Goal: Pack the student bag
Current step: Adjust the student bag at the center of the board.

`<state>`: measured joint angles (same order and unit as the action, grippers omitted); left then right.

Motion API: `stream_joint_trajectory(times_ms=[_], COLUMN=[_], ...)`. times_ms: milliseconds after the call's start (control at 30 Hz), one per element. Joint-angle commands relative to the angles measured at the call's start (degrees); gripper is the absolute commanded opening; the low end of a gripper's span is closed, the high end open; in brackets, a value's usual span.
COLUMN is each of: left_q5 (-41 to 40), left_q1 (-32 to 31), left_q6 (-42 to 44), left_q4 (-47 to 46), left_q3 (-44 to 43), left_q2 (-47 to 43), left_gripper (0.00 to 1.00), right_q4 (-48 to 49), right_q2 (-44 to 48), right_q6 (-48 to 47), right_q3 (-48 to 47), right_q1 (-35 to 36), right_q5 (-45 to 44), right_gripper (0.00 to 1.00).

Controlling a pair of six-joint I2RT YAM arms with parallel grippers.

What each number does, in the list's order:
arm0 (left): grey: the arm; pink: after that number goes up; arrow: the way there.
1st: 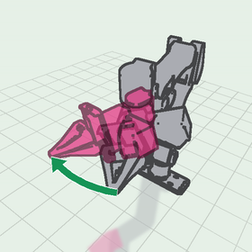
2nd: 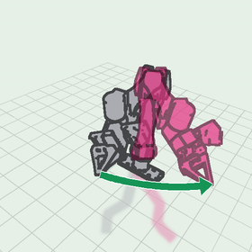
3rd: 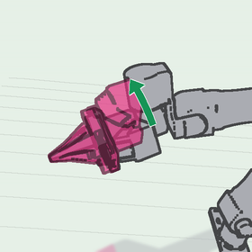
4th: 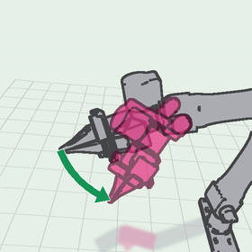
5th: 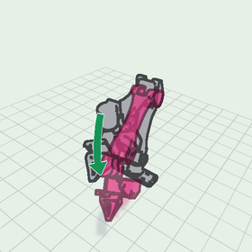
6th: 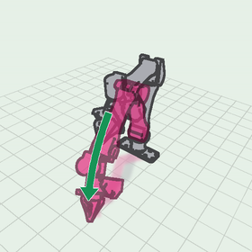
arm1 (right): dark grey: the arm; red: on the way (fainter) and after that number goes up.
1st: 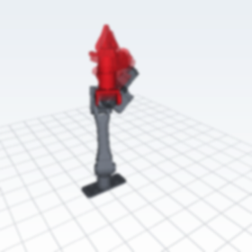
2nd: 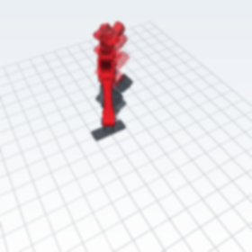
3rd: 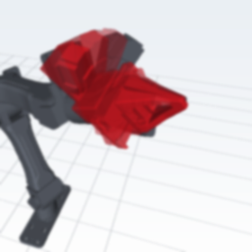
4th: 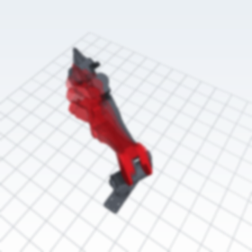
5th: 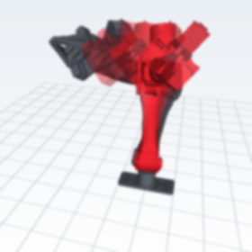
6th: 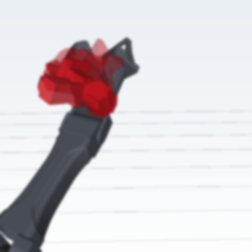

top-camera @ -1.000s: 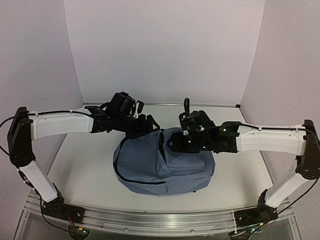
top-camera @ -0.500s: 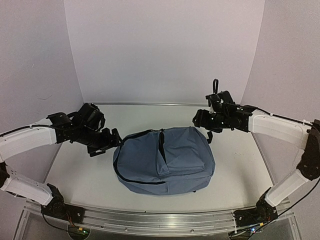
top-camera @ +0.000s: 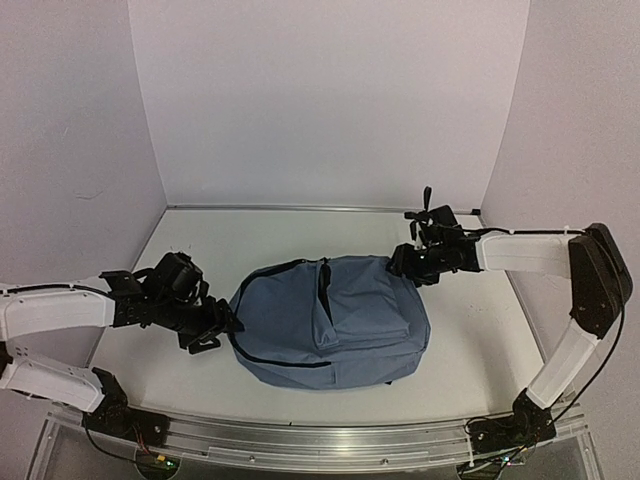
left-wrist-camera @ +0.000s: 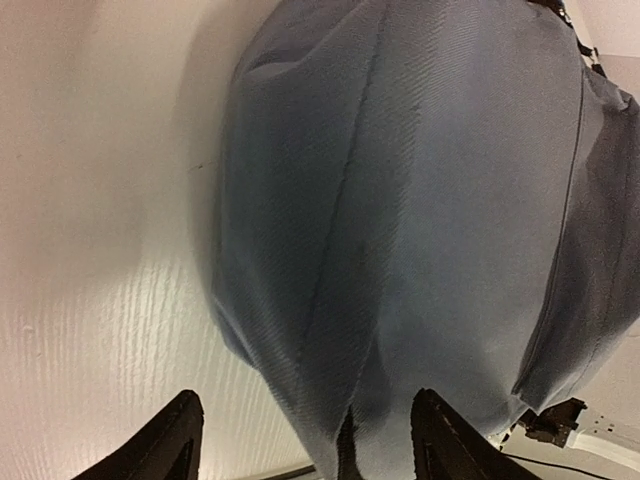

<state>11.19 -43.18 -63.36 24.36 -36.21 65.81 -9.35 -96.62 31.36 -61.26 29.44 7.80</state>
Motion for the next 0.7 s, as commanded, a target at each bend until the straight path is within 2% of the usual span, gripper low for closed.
stream_joint_trajectory(times_ms=[0,67,100,267,300,400,567,667], left_q5=[1.77,1.30,0.92,-2.79,-3.58,-2.91,2.67,5.90], left_q1=[0.02,0.02,-0.01,0.15,0.47,4.21,14.05,19.24], left_q6=[-1.88,-1.64,-1.56,0.27,1.21,4.98,14.70,20.96], left_q4=[-11.15,-12.91,-13.27,-11.50,-10.39,-8.32,-6.70,-5.41], left_q3=[0.56,-0.10,-0.53,-3.90,-4.55,-5.65,-10.54,-17.16], left_q2=[4.57,6.71,7.54,10.39,10.69,11.56,14.57,19.42], left_gripper=[0.60,0.48,0.41,0.06,0.02,0.00,0.00,0.00], right_q4=[2.98,3.40,3.40,3.12,3.06,2.81,2.94,3.73], right_q2=[0.01,0.57,0.86,3.09,3.45,3.44,2.33,4.13], right_q6=[0.47,0.57,0.64,0.93,1.00,1.09,2.23,4.19], right_q3=[3.71,4.76,5.29,6.33,6.30,5.91,7.39,9.44], right_q1=[0.30,0.26,0.24,-0.05,-0.17,-0.19,0.60,4.62], right_q5=[4.88,5.04,4.42,1.11,0.98,1.03,5.96,6.30], right_gripper=[0.48,0.39,0.39,0.46,0.47,0.43,0.19,0.15])
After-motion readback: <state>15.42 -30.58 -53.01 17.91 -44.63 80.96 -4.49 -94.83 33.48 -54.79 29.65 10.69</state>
